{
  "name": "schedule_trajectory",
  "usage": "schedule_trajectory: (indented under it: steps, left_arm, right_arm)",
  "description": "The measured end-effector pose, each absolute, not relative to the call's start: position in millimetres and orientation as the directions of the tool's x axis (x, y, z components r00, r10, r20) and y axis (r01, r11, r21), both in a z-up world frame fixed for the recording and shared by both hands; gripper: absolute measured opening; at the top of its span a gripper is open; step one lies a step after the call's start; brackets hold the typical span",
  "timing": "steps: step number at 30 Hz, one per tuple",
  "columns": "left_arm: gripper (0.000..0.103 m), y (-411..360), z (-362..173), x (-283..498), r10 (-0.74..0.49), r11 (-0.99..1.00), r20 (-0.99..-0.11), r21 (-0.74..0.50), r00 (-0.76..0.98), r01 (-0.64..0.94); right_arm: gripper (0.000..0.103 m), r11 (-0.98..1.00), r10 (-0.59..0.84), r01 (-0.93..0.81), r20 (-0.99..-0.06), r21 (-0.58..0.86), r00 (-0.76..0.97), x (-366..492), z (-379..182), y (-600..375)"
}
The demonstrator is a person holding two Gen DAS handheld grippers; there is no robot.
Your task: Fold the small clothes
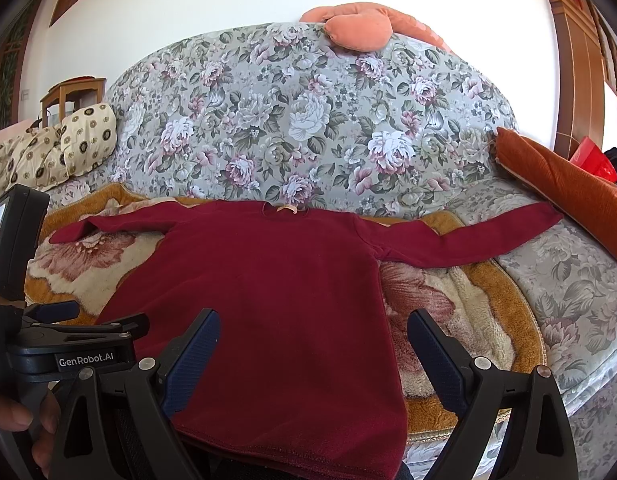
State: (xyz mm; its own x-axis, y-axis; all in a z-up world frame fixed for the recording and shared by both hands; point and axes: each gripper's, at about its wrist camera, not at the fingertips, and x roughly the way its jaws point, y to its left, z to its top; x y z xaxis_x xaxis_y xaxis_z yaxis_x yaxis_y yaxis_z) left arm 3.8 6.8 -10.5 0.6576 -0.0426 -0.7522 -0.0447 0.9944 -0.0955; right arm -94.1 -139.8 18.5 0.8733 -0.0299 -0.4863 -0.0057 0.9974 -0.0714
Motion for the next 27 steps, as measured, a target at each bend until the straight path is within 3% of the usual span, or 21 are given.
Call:
schedule_trajectory:
  steps: [27]
  left_arm:
    - [0.103,4.6,-7.8,2.0,-0.07,0.99,-0.756,-0.134,0.651,-0.049]
  right_arm:
    - [0.093,0.998,-0.027,-0.007,-0.488,-0.066,0.872,-94.1,17.4,-141.4]
